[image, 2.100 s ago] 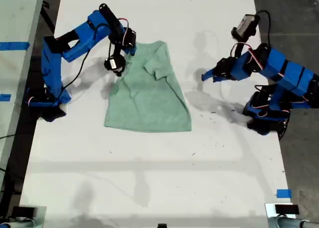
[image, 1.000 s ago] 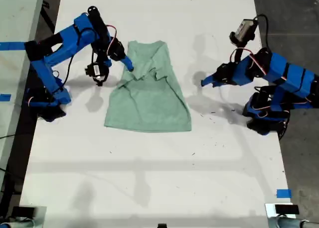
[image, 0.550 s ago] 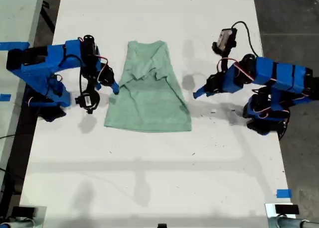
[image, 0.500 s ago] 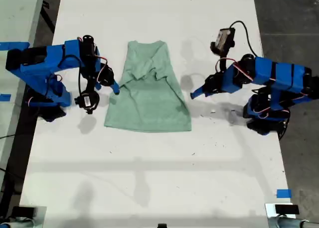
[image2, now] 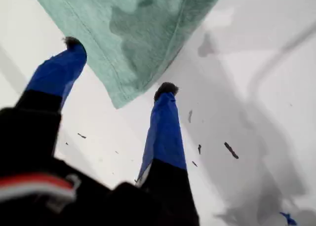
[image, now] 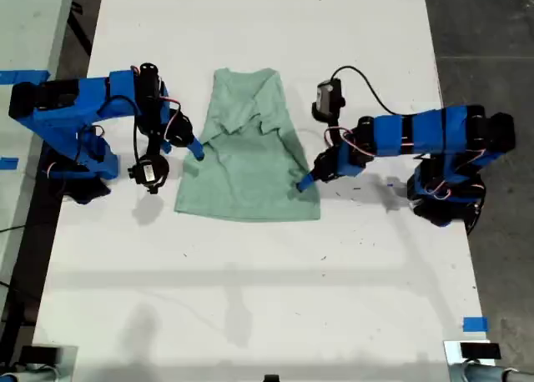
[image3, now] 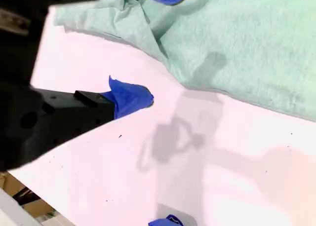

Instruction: Fold tshirt

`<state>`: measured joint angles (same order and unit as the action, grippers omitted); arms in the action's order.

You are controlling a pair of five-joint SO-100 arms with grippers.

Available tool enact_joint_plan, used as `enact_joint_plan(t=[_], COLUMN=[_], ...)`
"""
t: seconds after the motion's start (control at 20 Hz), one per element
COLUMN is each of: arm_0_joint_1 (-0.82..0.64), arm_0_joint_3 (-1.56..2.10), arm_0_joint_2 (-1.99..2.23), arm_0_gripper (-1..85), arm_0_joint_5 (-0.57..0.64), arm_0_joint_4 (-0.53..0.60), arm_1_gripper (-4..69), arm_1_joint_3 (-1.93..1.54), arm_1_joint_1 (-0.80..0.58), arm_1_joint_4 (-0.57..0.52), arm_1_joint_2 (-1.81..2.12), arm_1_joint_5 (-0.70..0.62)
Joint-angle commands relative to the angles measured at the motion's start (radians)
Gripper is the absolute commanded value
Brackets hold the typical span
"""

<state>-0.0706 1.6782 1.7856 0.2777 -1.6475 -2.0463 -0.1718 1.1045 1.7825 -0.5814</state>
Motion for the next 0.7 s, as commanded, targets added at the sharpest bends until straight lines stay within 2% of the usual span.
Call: enact_joint_plan(t=[0.0,0.25,0.4,0.5,0.65], arm_0_joint_1=[0.021,0.017,0.015,0.015,0.017], arm_0_joint_3=[0.008,0.077,0.103,0.104,0.104], arm_0_joint_2=[0.038,0.101,0.121,0.123,0.124], arm_0_gripper=[24.0,23.2,22.7,22.6,22.3], arm_0_joint_5=[-0.005,-0.011,-0.012,-0.012,-0.012], arm_0_joint_4=[0.009,0.026,0.046,0.049,0.052], arm_1_gripper=[22.5,4.3,-0.6,-2.6,-2.6], arm_1_joint_3=[0.032,0.012,0.014,0.037,0.130], arm_1_joint_1=[0.012,-0.011,-0.014,-0.015,0.005], arm_1_joint_4=[-0.084,-0.186,-0.189,-0.123,0.069], arm_1_joint_2=[-0.091,-0.253,-0.265,-0.255,-0.201], arm_1_joint_5=[0.028,0.089,0.100,0.103,0.100])
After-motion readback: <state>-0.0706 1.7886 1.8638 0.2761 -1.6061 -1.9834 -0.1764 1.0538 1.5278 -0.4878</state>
